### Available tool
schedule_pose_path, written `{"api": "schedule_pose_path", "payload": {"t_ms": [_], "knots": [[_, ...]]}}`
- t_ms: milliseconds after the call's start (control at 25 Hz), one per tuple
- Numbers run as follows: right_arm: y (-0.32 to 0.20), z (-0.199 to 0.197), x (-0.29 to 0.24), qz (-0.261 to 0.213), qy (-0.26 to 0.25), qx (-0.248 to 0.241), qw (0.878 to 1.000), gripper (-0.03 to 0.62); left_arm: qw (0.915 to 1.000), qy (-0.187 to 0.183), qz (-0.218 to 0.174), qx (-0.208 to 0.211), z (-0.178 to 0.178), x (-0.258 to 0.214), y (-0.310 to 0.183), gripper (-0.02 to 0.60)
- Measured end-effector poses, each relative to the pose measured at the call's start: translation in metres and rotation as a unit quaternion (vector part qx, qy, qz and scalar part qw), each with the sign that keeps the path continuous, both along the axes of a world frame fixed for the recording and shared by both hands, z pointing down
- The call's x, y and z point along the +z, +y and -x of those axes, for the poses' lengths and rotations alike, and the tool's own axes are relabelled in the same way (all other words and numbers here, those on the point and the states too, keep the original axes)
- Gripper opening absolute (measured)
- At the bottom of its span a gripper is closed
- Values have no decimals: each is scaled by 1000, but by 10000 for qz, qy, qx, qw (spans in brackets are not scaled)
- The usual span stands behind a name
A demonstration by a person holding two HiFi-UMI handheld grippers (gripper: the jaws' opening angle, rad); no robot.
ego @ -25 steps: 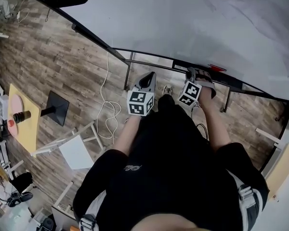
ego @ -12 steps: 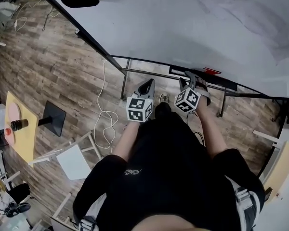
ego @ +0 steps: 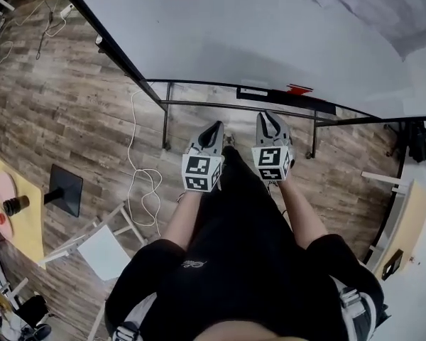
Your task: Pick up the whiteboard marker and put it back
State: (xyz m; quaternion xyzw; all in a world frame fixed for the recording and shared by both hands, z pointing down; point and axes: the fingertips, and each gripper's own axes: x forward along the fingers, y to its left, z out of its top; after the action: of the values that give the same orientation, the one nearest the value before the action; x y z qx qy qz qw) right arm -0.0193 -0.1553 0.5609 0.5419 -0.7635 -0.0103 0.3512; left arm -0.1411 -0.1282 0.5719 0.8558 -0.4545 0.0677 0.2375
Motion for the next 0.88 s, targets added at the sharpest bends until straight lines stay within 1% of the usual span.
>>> {"api": "schedule_pose_path", "payload": {"t_ms": [80,200,280,440,640,720,800,880], "knots": [[11,1,-11,-145,-170,123,9997,17,9999,1,-61,94,-5,-4,5,8],[21,-3,-24,-312,-311,238,9987,5,9997,-14,-162,183,-13,-14,8,8],[23,-6,-33,-425,-613,273,9968,3,9995,-57,-267,175,-18,-24,8,8],[22,-10,-50,-533,-1197,117,9913,3,9984,-222,-523,53,-24,-45,7,8],[29,-30,-76,-797,-1504,34,9854,3,9977,-292,-598,-86,-44,-64,14,8],[35,-40,-87,-975,-1638,21,9817,3,9973,-263,-669,-161,-53,-74,18,8],[43,-47,-99,-1146,-1814,2,9767,3,9966,-122,-743,-327,-57,-88,23,8],[52,-51,-111,-1290,-2013,-23,9710,3,9951,-91,-891,-427,-61,-102,29,8]]}}
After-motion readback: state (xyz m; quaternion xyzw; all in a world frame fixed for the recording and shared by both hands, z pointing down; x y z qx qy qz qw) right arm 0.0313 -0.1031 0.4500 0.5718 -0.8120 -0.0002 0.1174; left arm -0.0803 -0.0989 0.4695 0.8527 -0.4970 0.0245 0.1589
